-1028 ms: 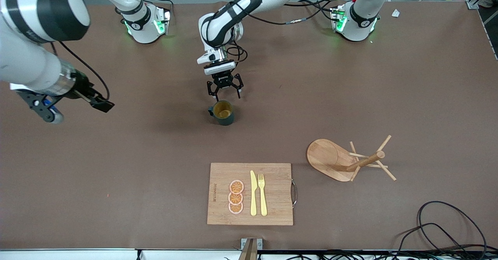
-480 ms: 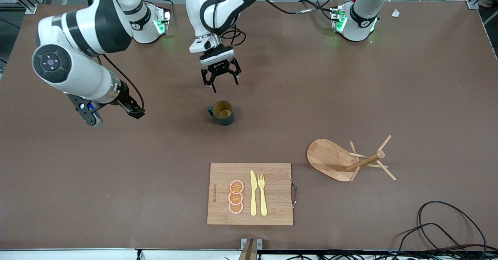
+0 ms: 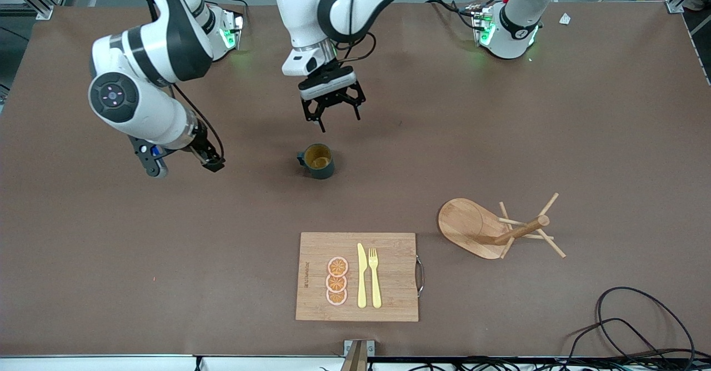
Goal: Transfer cup from left to right arm and place
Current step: 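Raise the left gripper while the right gripper reaches the mug, then grasp the mug rim with the right gripper while the left gripper withdraws, then carry the mug with the right gripper away from the stand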
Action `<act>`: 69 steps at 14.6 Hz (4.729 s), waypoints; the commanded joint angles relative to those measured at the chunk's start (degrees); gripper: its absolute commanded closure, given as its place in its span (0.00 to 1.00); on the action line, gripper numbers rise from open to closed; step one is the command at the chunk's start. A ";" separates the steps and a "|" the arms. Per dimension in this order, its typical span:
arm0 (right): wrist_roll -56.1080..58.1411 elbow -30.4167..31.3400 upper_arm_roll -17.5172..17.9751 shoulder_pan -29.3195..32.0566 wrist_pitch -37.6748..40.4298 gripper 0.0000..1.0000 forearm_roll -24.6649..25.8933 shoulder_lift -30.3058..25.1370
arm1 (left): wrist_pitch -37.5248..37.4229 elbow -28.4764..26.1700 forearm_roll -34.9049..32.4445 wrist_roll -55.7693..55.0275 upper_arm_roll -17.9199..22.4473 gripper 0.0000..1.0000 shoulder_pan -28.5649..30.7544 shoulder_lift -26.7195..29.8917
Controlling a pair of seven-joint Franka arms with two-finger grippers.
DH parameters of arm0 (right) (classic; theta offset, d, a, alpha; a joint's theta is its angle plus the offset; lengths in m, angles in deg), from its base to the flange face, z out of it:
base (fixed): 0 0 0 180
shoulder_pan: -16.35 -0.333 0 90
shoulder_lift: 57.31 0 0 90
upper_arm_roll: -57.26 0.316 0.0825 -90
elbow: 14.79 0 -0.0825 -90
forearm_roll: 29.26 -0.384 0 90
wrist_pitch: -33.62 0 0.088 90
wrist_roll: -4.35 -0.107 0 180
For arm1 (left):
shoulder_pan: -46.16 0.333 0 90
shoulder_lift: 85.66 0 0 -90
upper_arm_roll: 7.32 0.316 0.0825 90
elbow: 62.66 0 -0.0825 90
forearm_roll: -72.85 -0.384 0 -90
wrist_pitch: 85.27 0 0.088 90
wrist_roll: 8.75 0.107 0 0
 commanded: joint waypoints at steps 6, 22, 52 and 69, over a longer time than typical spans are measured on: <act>-22.58 5.43 -0.43 -12.63 -14.66 0.00 -3.83 2.89 | 1.42 -2.41 13.29 29.02 -0.37 0.00 15.06 8.80; -45.02 5.60 -0.60 -23.28 -27.76 0.00 -3.48 15.55 | -13.34 7.52 30.18 70.02 -0.01 0.00 40.92 13.11; 33.63 12.00 -1.04 -0.10 -19.85 1.00 -1.90 4.23 | -19.68 -0.21 41.96 95.33 13.17 0.00 47.25 29.91; 34.16 32.03 -1.66 24.70 -37.21 1.00 -1.19 -1.32 | -19.68 2.42 41.70 95.94 12.99 0.00 47.78 28.41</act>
